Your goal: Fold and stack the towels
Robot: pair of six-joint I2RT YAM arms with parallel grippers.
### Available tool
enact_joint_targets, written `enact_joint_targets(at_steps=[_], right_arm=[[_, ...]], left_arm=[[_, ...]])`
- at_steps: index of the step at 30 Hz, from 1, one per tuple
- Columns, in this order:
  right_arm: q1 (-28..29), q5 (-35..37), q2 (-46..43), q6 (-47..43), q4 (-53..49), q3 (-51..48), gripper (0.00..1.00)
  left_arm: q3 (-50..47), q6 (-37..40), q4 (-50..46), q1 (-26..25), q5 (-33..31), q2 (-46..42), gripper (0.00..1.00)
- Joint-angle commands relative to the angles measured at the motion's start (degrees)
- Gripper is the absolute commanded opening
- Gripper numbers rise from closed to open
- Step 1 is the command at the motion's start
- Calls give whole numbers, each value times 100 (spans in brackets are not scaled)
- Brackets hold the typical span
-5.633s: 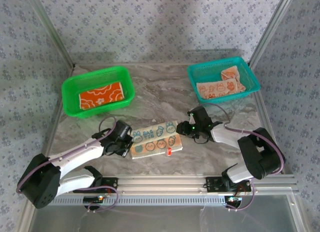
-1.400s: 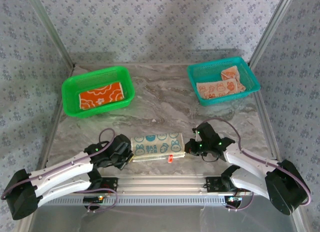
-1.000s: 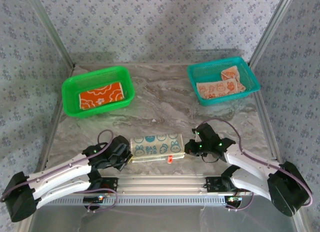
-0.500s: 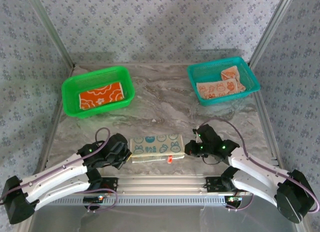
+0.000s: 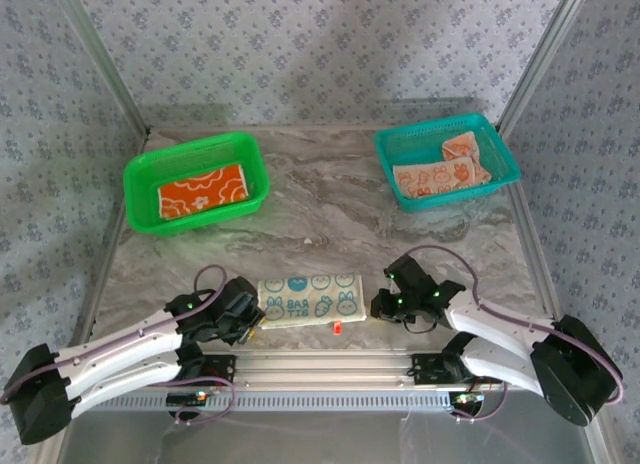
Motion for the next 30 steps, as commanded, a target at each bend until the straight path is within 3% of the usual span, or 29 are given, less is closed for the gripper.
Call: enact_joint_targets(at_steps=[1,3,7,11,18,23,30], right_arm=[[9,185,-99,-313,-417,432,15],[9,332,-225,-415,-698,645,25],[66,551,-204,-528,-1038,1076,28],[364,840,119,-701,-1182,1552,24],[475,222,1319,-956,-433,1723,16],[318,173,1861,-1033,-412,1691,12],[28,352,1944,-1324,-417,1554,13]], left_arm=[[281,234,-378,5,-187,-187,39],[442,527,-622,100,-238,-273,46],[705,1230,-705,455,-97,-142,47],[1169,2187,-803,717,-28,401,48],[1595,3544,-584,911,184,1487,49],[1386,3837,-209,984,478,1860,48],[1179,3872,-27,992,608,1977,48]])
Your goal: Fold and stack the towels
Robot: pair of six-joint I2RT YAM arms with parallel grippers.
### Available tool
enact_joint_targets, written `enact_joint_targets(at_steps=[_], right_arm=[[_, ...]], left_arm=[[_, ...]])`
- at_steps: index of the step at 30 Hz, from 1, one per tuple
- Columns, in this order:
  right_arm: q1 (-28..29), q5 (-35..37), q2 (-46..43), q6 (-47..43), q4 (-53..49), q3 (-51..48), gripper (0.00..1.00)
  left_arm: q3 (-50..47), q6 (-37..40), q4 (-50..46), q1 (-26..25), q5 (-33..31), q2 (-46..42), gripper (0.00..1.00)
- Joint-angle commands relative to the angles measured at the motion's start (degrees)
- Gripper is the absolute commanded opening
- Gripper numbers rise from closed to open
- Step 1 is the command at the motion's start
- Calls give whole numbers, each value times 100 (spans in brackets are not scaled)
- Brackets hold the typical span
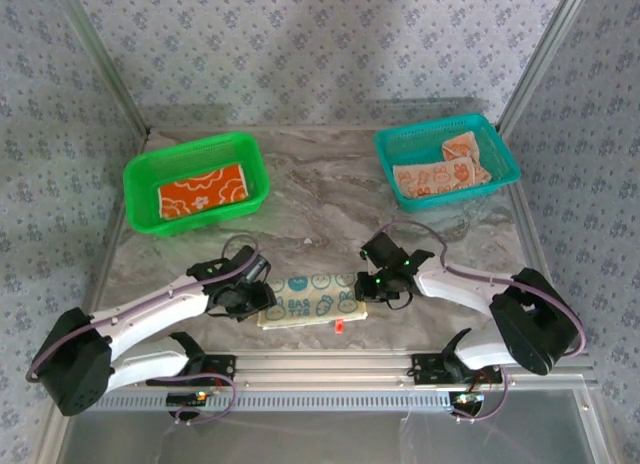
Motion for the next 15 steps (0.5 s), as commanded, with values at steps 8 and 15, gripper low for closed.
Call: enact_joint_targets(at_steps=[8,15], right_arm=[[-83,100,172,-190,182,-145,15],[-67,77,171,-138,243,-198,15]], left_arm=[[-354,135,670,13,350,389,43],[-244,64,855,-245,197,619,37]])
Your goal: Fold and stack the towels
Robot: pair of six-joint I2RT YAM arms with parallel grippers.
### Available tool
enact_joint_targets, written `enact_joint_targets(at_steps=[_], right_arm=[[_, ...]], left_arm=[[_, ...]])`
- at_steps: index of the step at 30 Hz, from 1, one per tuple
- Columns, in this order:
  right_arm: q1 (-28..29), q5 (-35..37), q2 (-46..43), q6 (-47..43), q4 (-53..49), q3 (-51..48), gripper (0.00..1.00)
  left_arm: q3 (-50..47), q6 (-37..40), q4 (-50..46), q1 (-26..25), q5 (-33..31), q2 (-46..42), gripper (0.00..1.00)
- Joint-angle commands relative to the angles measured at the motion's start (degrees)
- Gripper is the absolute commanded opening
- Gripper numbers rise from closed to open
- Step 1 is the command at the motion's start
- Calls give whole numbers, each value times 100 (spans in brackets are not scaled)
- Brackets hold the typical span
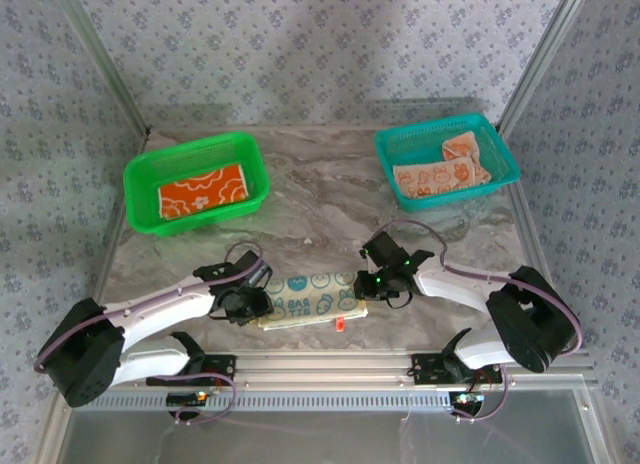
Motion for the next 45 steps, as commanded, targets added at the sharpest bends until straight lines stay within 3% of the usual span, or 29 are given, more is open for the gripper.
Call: enact_joint_targets(at_steps=[1,19,40,43,45], right_arm=[[12,71,76,-22,-42,-108,16],[88,117,70,53,44,-232,16],[101,72,147,42,38,-161,17],[100,97,60,52,10,-153,18],[90,136,-57,53,-36,-142,22]], left_arm=[[92,-8,481,-201,75,277,38],[451,-29,-88,-365,-271,-299,42],[380,-96,-44,-551,-280,971,43],[380,-129,-14,-626,-312,1211,35],[372,-129,16,-656,-353,1311,21]])
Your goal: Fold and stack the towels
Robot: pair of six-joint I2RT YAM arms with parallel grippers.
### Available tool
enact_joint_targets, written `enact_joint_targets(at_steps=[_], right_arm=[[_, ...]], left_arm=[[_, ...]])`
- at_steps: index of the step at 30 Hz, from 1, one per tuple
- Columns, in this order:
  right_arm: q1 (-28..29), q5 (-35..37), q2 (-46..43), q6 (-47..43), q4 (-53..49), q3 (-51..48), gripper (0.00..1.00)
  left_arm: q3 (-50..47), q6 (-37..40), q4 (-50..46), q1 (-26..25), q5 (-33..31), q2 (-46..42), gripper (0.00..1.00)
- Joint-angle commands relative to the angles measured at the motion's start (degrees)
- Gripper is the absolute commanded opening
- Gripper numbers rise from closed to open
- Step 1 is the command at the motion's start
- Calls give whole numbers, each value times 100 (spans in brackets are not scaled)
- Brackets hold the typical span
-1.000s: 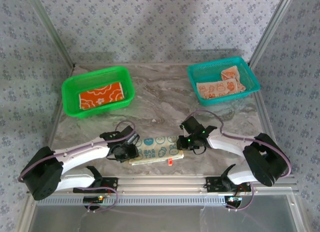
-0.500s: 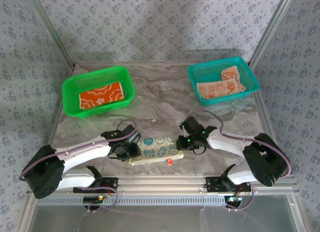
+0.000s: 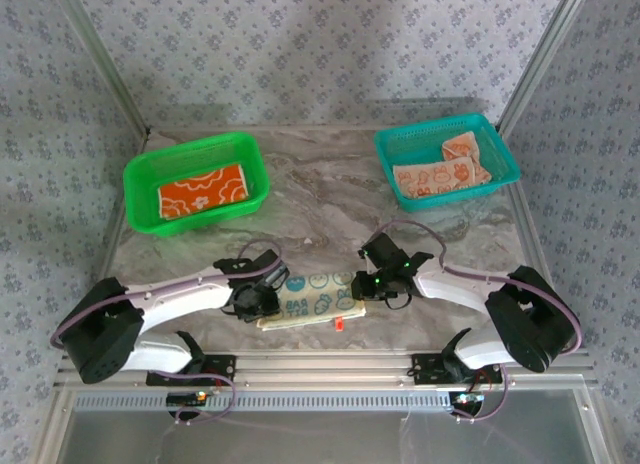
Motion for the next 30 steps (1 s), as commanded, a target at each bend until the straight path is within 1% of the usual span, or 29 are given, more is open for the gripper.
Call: enact_joint_targets(at_steps=[1,3,5,6,9,11,12,13,14,15,23,28,30], right_arm=[[6,156,-148,30,-313,-42,24],[-17,206,-309,20,-392,3,31],[-53,255,-477,2,-505,72,37],[-77,297,-578,-2,-577,109,43],[-167,455,-875,-13,-770,223,54],[-256,612,-1094,-38,-879,309,70],[-314,678,-1209,-50,-910,337,83],[-385,700,-1318,-67,-924,371,89],[-438,708,-1380,-79,-920,388,97],[-522,684,-1443,-108,-936,424,100],[-1044,549,-1416,-426,-1040,880,100],[-1253,457,-1295,-536,-983,1087,100],[-1310,409,-1215,-572,-948,1138,100]], left_arm=[[-222,-38,292,-126,60,417,15],[-123,-20,164,-127,-70,423,8],[7,28,40,-128,-170,407,5],[99,56,-68,-127,-220,388,0],[444,170,-570,-131,-428,307,0],[757,261,-929,-125,-590,182,0],[969,332,-1178,-109,-721,108,0],[1192,418,-1421,-101,-843,32,0],[1384,492,-1616,-71,-922,-25,0],[1599,581,-1818,-21,-978,-80,0],[3408,1335,-3355,392,-1339,0,0],[4580,1904,-4043,869,-1409,218,0],[5016,2123,-4190,1084,-1332,323,0]])
